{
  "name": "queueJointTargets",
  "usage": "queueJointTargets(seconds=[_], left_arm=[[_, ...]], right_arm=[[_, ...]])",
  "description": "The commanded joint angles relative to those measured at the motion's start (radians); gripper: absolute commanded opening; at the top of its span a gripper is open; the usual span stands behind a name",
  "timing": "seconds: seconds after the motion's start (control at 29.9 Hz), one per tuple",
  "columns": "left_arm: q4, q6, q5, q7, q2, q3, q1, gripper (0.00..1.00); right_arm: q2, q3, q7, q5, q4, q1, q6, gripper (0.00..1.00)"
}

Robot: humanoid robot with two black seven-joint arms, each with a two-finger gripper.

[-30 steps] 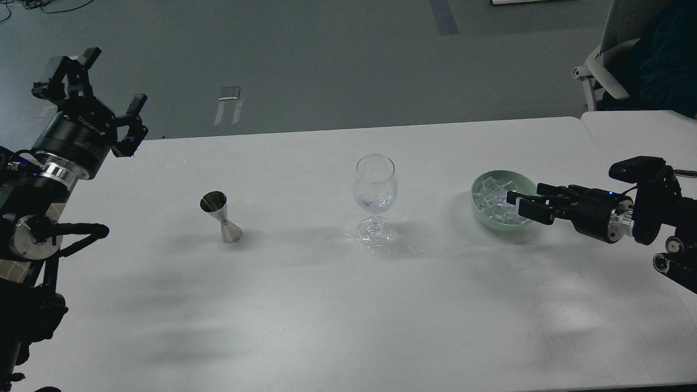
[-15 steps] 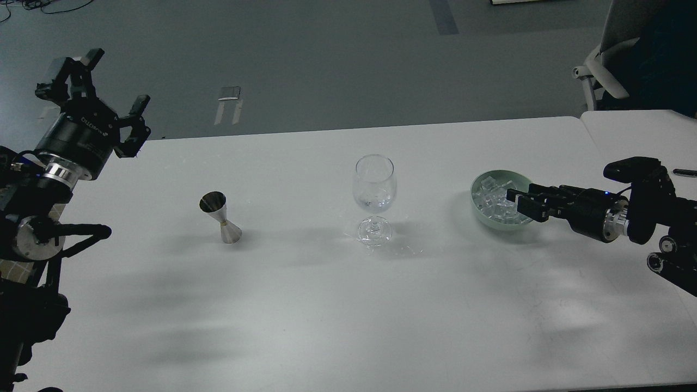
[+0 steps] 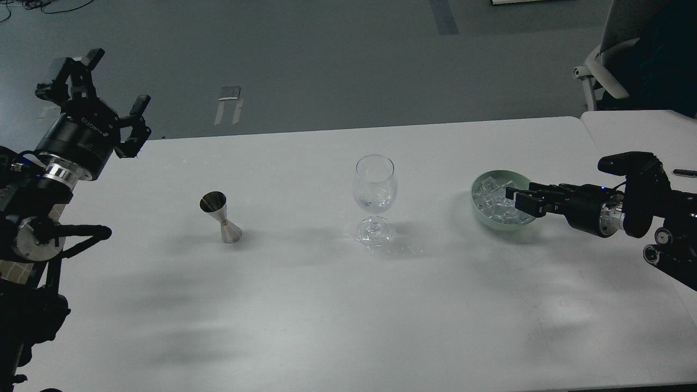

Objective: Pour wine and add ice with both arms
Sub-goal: 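Close the right gripper on an ice cube in the green bowl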

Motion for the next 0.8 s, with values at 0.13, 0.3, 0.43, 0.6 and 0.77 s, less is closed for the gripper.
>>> queueJointTargets(seconds=[0.13,0.3,0.43,0.6,0.77], left_arm=[[-0.002,0.0,0.0,-0.002,-0.002,0.0,0.0,0.98],[-0.008,0.0,0.0,-0.002,-0.002,0.0,0.0,0.98],[-0.008,0.0,0.0,-0.002,-0.002,0.0,0.0,0.98],[-0.008,0.0,0.0,-0.002,-0.012,0.0,0.0,0.98],[-0.008,0.0,0.0,-0.002,-0.017,0.0,0.0,0.98]], right_arm=[[0.028,-0.004,-0.01,-0.005,-0.004,0.014,0.021,0.62],[0.051,-0.004,-0.022,-0.005,-0.021,0.016,0.039,0.63],[0.06,-0.004,-0.025,-0.006,-0.037,0.016,0.053,0.63],[0.059,-0.004,-0.036,-0.008,-0.038,0.016,0.053,0.64],[0.062,-0.004,-0.042,-0.005,-0.04,0.016,0.053,0.6]])
